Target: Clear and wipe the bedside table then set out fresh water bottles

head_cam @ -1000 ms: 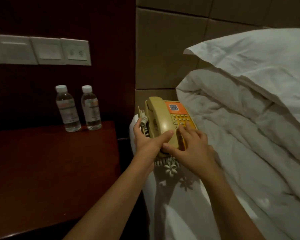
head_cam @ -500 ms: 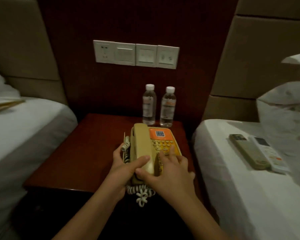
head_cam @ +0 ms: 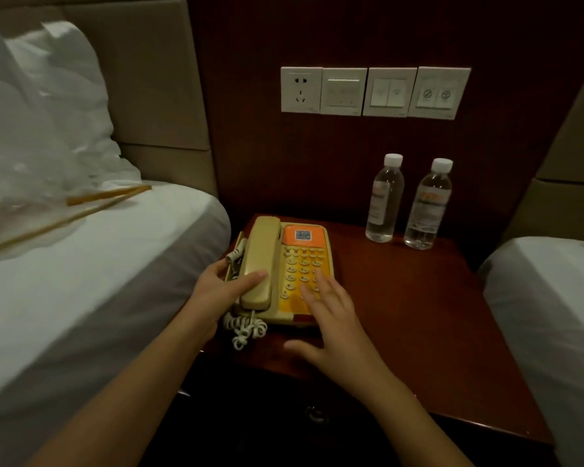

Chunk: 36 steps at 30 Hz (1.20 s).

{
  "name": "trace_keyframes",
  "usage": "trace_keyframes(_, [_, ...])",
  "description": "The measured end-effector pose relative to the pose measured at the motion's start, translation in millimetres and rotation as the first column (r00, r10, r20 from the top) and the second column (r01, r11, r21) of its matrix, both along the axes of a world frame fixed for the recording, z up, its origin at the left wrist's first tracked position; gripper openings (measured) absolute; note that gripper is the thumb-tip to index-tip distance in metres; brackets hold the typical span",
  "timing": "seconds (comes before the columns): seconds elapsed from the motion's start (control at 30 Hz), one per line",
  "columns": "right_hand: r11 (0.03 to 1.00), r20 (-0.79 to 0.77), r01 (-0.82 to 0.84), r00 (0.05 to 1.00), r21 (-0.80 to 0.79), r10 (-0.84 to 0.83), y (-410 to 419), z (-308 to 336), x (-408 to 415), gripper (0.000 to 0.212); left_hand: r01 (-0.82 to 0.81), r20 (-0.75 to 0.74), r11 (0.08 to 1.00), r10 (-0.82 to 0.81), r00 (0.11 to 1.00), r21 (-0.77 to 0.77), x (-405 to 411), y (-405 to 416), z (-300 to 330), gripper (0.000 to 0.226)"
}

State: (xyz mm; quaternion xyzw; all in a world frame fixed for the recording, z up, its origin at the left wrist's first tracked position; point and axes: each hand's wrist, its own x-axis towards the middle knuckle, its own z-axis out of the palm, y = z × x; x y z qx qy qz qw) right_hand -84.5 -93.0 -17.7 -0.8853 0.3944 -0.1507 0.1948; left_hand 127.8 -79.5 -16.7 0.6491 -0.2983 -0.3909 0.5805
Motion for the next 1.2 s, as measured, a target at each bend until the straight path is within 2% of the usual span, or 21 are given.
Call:
trace_keyframes(0.1, [0.979, 0.150, 0.120, 0.978, 0.164, -0.144, -16, -6, 11, 0.103, 0.017, 0.048, 0.998, -0.014, 0.999, -0.068, 6, 1, 7, 0.095])
trace_keyframes(0.13, [0.966, 0.193, 0.145, 0.963, 0.214, -0.187, -20, -6, 16, 0.107, 0.005, 0.062, 0.996, 0.000, 0.998, -0.091, 6, 0, 6, 0.081])
trace_keyframes(0.2, [0.956, 0.224, 0.155, 0.951, 0.248, -0.213, -26, -6, 24, 0.110, -0.050, 0.069, 0.989, 0.060, 0.996, -0.137, 6, -3, 2, 0.053])
trace_keyframes(0.23, [0.956, 0.228, 0.158, 0.949, 0.249, -0.216, -28, -6, 27, 0.108, -0.071, 0.078, 0.986, 0.083, 0.993, -0.149, 6, -5, 1, 0.048])
trace_keyframes(0.43, [0.948, 0.234, 0.209, 0.935, 0.241, -0.266, -53, -7, 49, 0.093, -0.070, 0.107, 0.983, 0.088, 0.990, -0.168, 26, -37, -4, 0.066])
trace_keyframes(0.6, [0.955, 0.222, 0.199, 0.943, 0.221, -0.248, -81, -4, 73, 0.088, -0.066, 0.122, 0.984, 0.086, 0.989, -0.165, 47, -65, 1, 0.048])
trace_keyframes(0.67, [0.960, 0.204, 0.198, 0.950, 0.197, -0.238, -89, -6, 78, 0.086, -0.059, 0.134, 0.985, 0.081, 0.988, -0.161, 55, -73, 2, 0.048])
trace_keyframes(0.83, [0.953, 0.191, 0.256, 0.939, 0.163, -0.285, -94, -11, 78, 0.083, 0.007, 0.155, 0.993, 0.012, 0.988, -0.121, 63, -89, -6, 0.078])
trace_keyframes(0.93, [0.953, 0.184, 0.266, 0.939, 0.147, -0.291, -94, -12, 78, 0.082, 0.036, 0.161, 0.993, -0.017, 0.987, -0.114, 63, -94, -9, 0.081])
trace_keyframes(1.03, [0.956, 0.168, 0.269, 0.944, 0.113, -0.285, -97, -13, 79, 0.082, -0.036, 0.207, 0.987, 0.069, 0.976, -0.156, 58, -96, -17, 0.084])
trace_keyframes(1.1, [0.952, 0.214, 0.277, 0.930, 0.126, -0.299, -96, -13, 77, 0.082, -0.094, 0.234, 0.977, 0.139, 0.962, -0.191, 52, -94, -19, 0.090])
trace_keyframes(1.17, [0.953, 0.250, 0.270, 0.922, 0.134, -0.296, -94, -12, 76, 0.082, -0.112, 0.213, 0.974, 0.154, 0.965, -0.198, 47, -91, -20, 0.091])
trace_keyframes(1.2, [0.952, 0.261, 0.271, 0.918, 0.141, -0.300, -95, -11, 77, 0.084, -0.116, 0.251, 0.976, 0.161, 0.954, -0.184, 44, -86, -15, 0.090])
